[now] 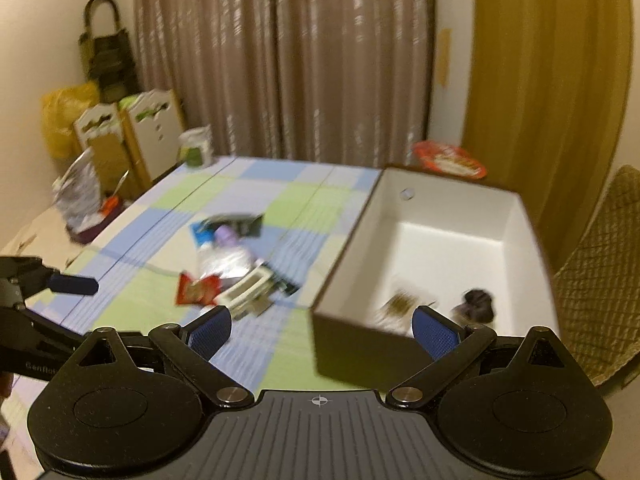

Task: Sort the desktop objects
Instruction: 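Withdraw both open tools from the box back toward the table pile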

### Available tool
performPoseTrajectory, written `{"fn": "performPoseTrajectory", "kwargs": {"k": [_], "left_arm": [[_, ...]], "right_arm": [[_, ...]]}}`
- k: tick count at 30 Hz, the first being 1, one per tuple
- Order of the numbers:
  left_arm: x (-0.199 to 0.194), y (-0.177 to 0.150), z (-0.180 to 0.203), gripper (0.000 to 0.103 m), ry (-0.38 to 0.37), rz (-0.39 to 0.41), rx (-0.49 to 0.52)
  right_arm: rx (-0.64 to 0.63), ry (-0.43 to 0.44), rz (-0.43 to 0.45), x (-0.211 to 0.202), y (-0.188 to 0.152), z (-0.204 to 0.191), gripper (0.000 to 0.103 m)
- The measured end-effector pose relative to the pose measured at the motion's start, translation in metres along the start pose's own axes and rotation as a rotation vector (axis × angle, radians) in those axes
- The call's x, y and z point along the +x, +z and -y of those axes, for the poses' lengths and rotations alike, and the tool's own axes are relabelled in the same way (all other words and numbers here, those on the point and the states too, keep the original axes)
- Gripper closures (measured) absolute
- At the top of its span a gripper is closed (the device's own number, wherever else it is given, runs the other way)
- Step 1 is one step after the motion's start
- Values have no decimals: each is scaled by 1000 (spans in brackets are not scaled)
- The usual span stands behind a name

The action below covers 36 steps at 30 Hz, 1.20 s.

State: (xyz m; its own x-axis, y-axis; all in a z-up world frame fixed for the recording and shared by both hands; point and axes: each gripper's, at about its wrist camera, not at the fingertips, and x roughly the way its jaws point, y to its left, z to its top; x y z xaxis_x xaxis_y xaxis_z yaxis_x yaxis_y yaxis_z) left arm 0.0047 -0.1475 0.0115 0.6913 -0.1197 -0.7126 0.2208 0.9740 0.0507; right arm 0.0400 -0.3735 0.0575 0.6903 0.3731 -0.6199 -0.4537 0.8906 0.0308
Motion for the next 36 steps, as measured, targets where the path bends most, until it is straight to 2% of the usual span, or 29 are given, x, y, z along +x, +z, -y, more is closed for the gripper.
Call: {"fn": "performPoseTrajectory", "kwargs": {"k": [11, 36], "left_arm": [[-15, -29, -24, 16, 29, -34, -42], [-7, -37, -36, 8, 16, -59, -76]], "right_arm": [[-98, 62, -66, 13, -13, -37, 4], [-217, 120, -160, 38, -17, -64, 4]]}}
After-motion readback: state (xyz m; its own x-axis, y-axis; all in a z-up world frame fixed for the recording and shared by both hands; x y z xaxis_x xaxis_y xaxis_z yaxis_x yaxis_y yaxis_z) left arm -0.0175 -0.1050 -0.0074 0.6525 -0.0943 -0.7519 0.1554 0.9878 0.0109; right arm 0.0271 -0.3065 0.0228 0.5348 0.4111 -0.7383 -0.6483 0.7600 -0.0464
